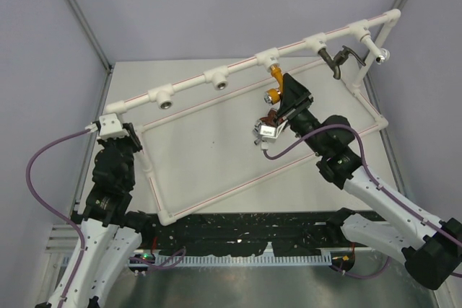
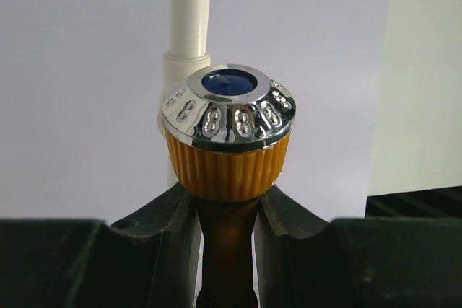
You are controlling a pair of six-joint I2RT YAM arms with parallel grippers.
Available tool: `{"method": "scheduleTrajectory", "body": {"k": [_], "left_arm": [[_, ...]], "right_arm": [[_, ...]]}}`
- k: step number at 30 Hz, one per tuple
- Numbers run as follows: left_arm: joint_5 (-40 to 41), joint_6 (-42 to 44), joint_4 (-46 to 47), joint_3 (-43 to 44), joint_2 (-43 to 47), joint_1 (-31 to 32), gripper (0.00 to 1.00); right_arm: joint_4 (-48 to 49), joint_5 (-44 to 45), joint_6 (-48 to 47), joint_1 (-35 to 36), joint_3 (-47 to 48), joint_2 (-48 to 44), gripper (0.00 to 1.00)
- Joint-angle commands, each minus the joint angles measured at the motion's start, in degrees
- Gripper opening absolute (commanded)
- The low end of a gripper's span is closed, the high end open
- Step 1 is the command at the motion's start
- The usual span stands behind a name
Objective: Install the water faucets
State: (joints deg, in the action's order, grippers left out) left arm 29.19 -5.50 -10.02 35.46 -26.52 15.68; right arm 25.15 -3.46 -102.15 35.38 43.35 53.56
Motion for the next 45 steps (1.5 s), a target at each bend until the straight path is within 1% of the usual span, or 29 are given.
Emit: {"method": "scheduleTrajectory", "body": {"k": [1, 8, 17, 19, 27, 32, 39, 45], "left_arm": [[-3.17, -1.18, -1.14, 0.31, -0.28, -0.21, 0.0], [-3.44, -0.04, -1.14, 0.31, 0.07, -0.21, 0.0], [-3.97, 0.31, -1.32, 0.31, 0.42, -0.21, 0.0], [-4.05, 0.31, -1.23, 0.31, 0.33, -0.21, 0.0], [-4.75, 0.4, -1.32, 0.31, 0.51, -0.21, 0.0], [-5.11, 0.4, -1.4, 0.31, 0.77, -0.13, 0.0], [-5.28, 0.4, -1.67, 0.31, 1.3, -0.21, 0.0], [-5.11, 0.49, -1.84, 0.31, 1.74, -0.21, 0.0]], "right_arm": [[0.87, 1.97, -2.35, -0.48, 0.06, 1.1, 0.05], [1.48, 3.11, -2.35, -1.36, 0.33, 3.3, 0.05], [1.05, 3.29, -2.35, -1.89, 0.33, 3.83, 0.05], [0.7, 5.83, -2.7, -1.89, 0.33, 3.92, 0.05], [-1.24, 7.68, -3.93, -1.98, -0.02, 3.83, 0.05], [-3.52, 8.56, -5.34, -0.75, 1.38, 4.01, 0.05], [-5.46, 10.76, -5.52, 3.46, 2.96, 4.97, 0.05], [-5.72, 12.34, -2.71, 2.95, 3.67, 5.5, 0.05]]}}
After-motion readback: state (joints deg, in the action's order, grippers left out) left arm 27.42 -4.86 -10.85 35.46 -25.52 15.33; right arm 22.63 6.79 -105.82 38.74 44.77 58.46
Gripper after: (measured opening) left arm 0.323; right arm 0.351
